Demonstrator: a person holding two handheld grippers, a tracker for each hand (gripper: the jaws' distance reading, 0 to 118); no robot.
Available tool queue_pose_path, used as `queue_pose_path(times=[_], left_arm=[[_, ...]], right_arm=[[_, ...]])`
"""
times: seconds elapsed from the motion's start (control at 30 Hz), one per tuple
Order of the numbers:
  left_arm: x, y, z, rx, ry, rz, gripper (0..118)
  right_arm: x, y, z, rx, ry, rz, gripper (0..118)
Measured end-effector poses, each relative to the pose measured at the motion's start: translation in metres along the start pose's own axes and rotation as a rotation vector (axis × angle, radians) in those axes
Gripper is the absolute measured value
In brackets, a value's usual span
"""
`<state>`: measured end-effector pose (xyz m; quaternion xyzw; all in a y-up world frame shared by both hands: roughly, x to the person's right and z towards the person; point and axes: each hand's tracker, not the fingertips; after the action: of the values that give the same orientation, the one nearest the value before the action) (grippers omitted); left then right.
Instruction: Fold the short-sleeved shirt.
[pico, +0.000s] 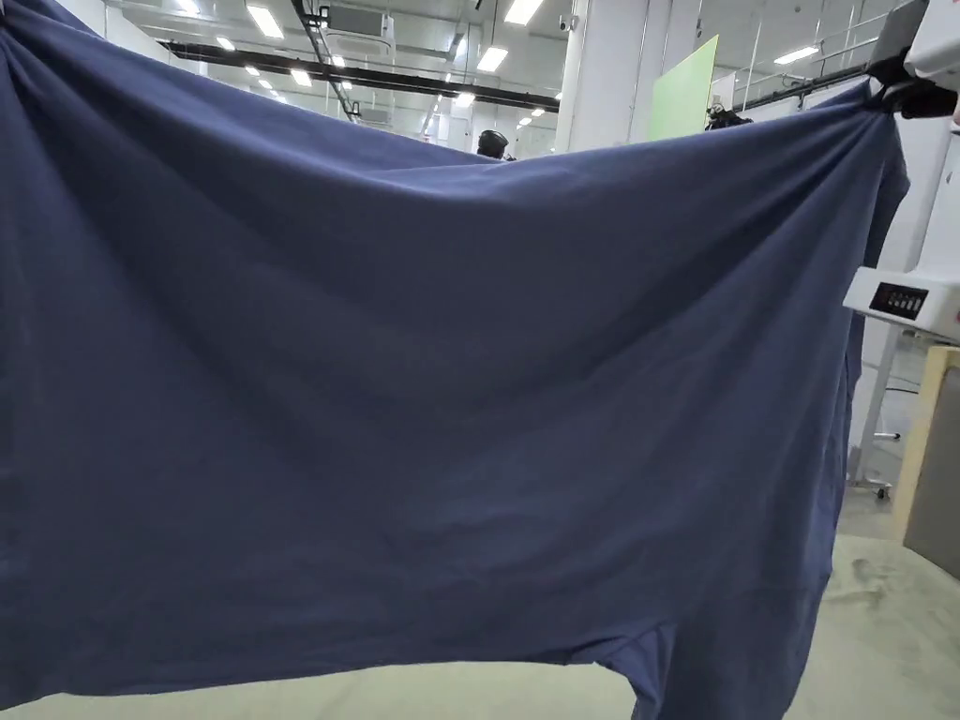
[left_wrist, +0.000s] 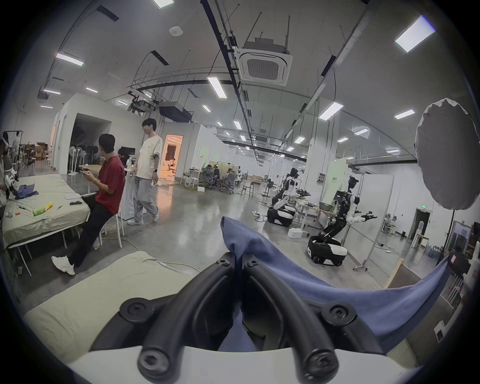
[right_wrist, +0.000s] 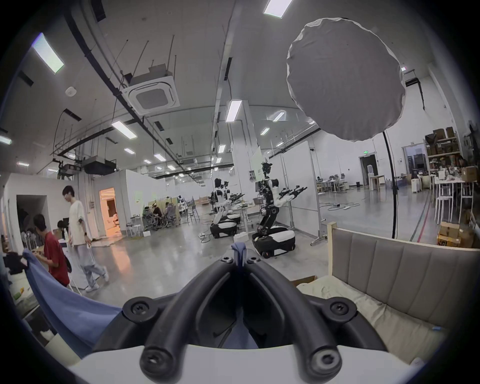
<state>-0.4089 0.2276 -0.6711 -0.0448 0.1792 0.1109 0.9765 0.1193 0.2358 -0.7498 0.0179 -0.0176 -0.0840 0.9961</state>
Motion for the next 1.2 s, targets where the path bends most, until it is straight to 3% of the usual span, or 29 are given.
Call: queue_pose_path(times=[0.33, 0.5, 0.63, 0.93, 1.2], left_arm=[[-0.007, -0.064, -0.063, -0.059, -0.004, 0.046, 4], [-0.033, -0.151, -0.079, -0.208, -0.079, 0.051, 4], [-0.054, -0.221, -0.075, -0.351, -0.126, 0.091, 4], [-0.086, -0.357, -0.007, -0.582, -0.118, 0.067, 4], [-0.120, -0.402, 0.102, -0.615, -0.121, 0.101, 4]], right_arm=[[0.005, -0.042, -0.028, 0.032, 0.035, -0.024, 4], [0.027, -0.125, -0.015, -0.089, 0.135, -0.057, 4], [0.041, -0.193, 0.006, -0.218, 0.139, -0.031, 4], [0.074, -0.320, 0.086, -0.536, 0.114, 0.057, 4], [0.106, -0.366, 0.197, -0.653, 0.092, 0.018, 4]])
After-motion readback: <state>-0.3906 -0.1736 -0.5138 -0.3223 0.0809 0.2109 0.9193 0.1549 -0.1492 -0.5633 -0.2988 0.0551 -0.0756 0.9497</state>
